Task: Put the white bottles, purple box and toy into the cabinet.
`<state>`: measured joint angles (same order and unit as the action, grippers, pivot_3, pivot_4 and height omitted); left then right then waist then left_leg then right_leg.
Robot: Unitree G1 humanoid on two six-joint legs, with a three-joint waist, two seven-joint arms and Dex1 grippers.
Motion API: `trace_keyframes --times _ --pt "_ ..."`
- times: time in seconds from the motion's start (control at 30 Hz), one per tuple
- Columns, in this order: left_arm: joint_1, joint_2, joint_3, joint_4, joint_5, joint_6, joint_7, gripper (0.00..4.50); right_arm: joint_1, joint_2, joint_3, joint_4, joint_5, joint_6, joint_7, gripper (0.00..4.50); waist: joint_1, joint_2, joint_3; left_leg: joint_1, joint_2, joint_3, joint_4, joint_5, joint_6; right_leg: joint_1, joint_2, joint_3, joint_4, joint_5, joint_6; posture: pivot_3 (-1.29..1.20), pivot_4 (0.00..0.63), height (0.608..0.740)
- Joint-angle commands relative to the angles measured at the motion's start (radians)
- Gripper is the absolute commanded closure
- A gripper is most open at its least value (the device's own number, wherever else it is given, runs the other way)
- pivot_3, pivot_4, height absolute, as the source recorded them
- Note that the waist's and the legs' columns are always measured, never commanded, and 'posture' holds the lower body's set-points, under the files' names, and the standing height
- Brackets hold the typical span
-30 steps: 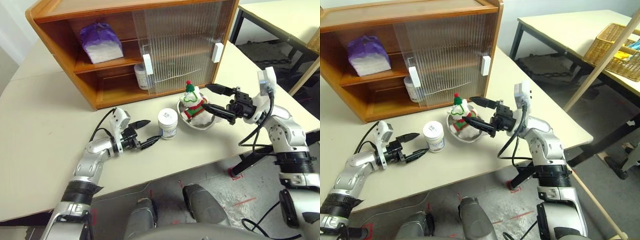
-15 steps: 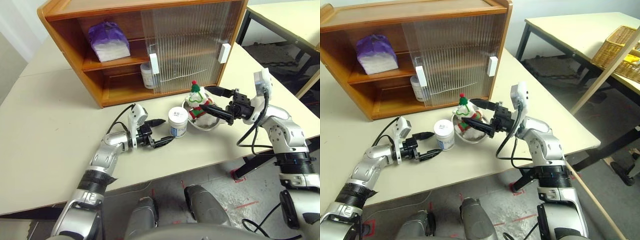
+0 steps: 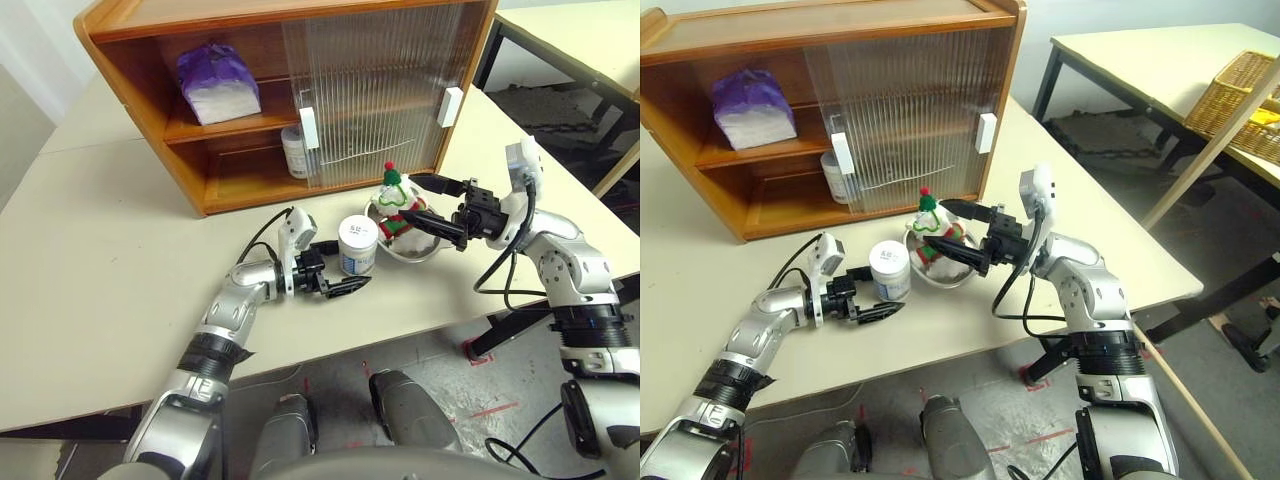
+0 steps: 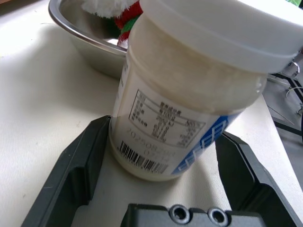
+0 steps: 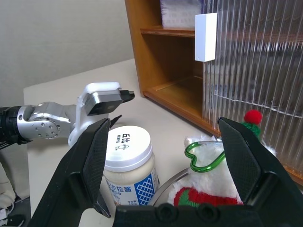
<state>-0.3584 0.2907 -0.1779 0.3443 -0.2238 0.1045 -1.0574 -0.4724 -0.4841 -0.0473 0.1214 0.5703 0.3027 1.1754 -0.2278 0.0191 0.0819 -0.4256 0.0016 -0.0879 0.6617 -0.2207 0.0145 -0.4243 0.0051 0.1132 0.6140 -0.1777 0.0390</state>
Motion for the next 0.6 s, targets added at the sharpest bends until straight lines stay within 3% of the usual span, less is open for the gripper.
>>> trace_keyframes --times 0.03,0.1,0.13,0.27,0.6 --pt "-0.007 -0.011 -0.038 0.057 0.044 -0.01 0.016 0.62 -0.005 -0.004 0.012 -0.025 -0.008 0.01 -0.001 0.0 0.0 0.0 0.0 0.0 0.0 0.0 0.0 0.0 0.0 0.001 0.0 0.0 0.0 0.0 0.0 -0.3 0.085 0.74" --pt "-0.01 -0.012 -0.035 0.068 0.05 -0.018 0.02 1.29 -0.004 -0.004 0.012 -0.026 -0.008 0.01 -0.002 0.0 0.0 0.0 0.0 0.001 0.0 0.0 0.001 0.0 0.0 0.002 0.0 0.0 0.0 0.0 0.0 -0.3 0.085 0.74" --pt "-0.011 -0.013 -0.034 0.072 0.051 -0.021 0.021 1.33 -0.003 -0.004 0.012 -0.026 -0.008 0.01 -0.002 0.0 0.0 0.0 0.0 0.002 0.0 0.0 0.001 0.0 0.0 0.002 0.0 0.0 0.0 0.0 0.0 -0.3 0.085 0.74" --pt "0.001 -0.005 -0.019 0.063 0.035 -0.033 0.011 1.33 0.002 -0.002 0.013 -0.024 -0.01 0.005 -0.001 0.0 -0.001 0.0 0.0 0.003 0.0 0.0 0.001 -0.001 -0.001 0.004 0.0 0.0 0.0 0.0 0.0 -0.3 0.086 0.74" --pt "0.045 0.053 0.169 0.033 -0.015 -0.122 0.163 1.33 -0.008 0.001 0.013 -0.007 -0.012 -0.004 0.004 0.0 -0.024 0.0 0.0 0.003 0.001 0.0 0.0 0.0 -0.001 0.001 0.003 0.0 0.0 -0.001 0.001 -0.28 0.084 0.74"
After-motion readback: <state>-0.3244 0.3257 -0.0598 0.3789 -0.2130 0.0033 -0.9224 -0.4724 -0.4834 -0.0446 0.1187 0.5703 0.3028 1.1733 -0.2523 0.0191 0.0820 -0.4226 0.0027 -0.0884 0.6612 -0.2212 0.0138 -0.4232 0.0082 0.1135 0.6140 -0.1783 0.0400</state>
